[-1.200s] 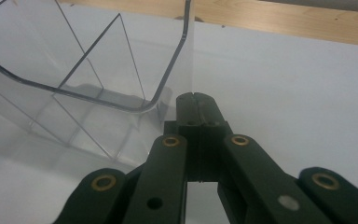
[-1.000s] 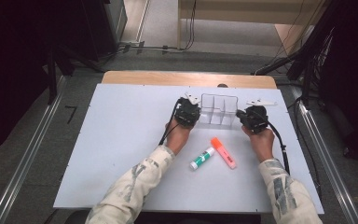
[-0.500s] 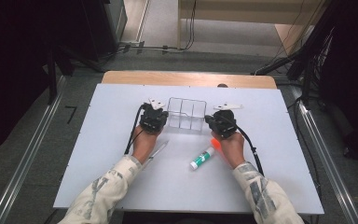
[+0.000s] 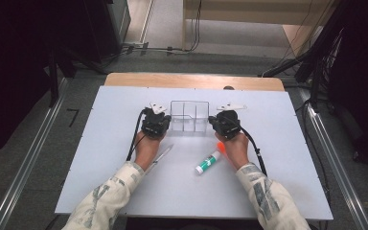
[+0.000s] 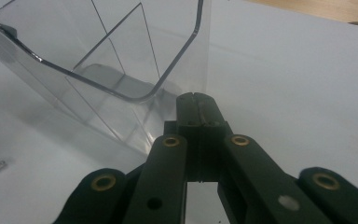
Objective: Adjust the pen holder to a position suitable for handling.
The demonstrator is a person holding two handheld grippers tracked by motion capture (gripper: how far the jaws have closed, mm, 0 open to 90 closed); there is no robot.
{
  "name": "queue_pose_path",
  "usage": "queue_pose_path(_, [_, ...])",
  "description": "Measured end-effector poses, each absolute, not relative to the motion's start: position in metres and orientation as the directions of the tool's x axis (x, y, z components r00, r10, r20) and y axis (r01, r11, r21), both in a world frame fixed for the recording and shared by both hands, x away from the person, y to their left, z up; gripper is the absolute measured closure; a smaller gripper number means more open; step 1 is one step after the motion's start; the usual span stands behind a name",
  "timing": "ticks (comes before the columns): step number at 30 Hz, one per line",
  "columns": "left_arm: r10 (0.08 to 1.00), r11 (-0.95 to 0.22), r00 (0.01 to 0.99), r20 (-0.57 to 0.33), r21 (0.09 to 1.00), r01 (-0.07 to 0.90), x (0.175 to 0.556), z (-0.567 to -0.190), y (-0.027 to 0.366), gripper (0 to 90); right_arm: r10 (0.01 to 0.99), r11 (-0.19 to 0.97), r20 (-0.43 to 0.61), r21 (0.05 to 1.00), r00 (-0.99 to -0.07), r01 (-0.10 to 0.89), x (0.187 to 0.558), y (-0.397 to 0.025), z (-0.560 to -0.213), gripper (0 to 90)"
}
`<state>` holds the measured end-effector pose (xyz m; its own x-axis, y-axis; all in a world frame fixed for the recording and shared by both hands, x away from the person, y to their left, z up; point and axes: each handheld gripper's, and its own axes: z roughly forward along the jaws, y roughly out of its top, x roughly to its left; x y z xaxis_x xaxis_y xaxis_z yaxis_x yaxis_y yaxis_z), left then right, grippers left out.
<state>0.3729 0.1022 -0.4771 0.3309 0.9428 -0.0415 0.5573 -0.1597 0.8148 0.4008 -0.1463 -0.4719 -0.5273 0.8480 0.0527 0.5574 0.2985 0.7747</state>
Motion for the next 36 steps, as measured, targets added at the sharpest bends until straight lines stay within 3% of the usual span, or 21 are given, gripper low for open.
queue_pose_path(8, [0.949,-0.123,0.308,-0.065,0.824,0.553,0.356,-0.482,0.122,80.8,0.846,0.315,0.011,0.797,-0.533,0.516,0.393,-0.163,-0.468,75.9])
queue_pose_path(9, [0.950,-0.137,0.308,-0.043,0.831,0.539,0.346,-0.482,0.131,73.0,0.853,0.297,0.020,0.805,-0.522,0.514,0.389,-0.176,-0.466,67.3])
queue_pose_path(12, [0.960,-0.134,0.278,-0.018,0.845,0.518,0.332,-0.481,0.142,56.8,0.860,0.282,0.023,0.811,-0.510,0.512,0.382,-0.193,-0.462,56.2])
queue_pose_path(20, [0.969,-0.107,0.244,-0.031,0.841,0.531,0.311,-0.480,0.161,30.4,0.876,0.227,0.061,0.823,-0.478,0.520,0.363,-0.244,-0.461,39.0])
queue_pose_path(29, [0.974,-0.077,0.219,-0.054,0.833,0.549,0.291,-0.483,0.178,24.3,0.900,0.228,0.042,0.804,-0.434,0.550,0.335,-0.278,-0.473,24.5])
queue_pose_path(36, [0.976,-0.076,0.213,-0.054,0.827,0.557,0.277,-0.486,0.186,23.9,0.904,0.224,0.059,0.778,-0.424,0.587,0.317,-0.297,-0.479,20.4])
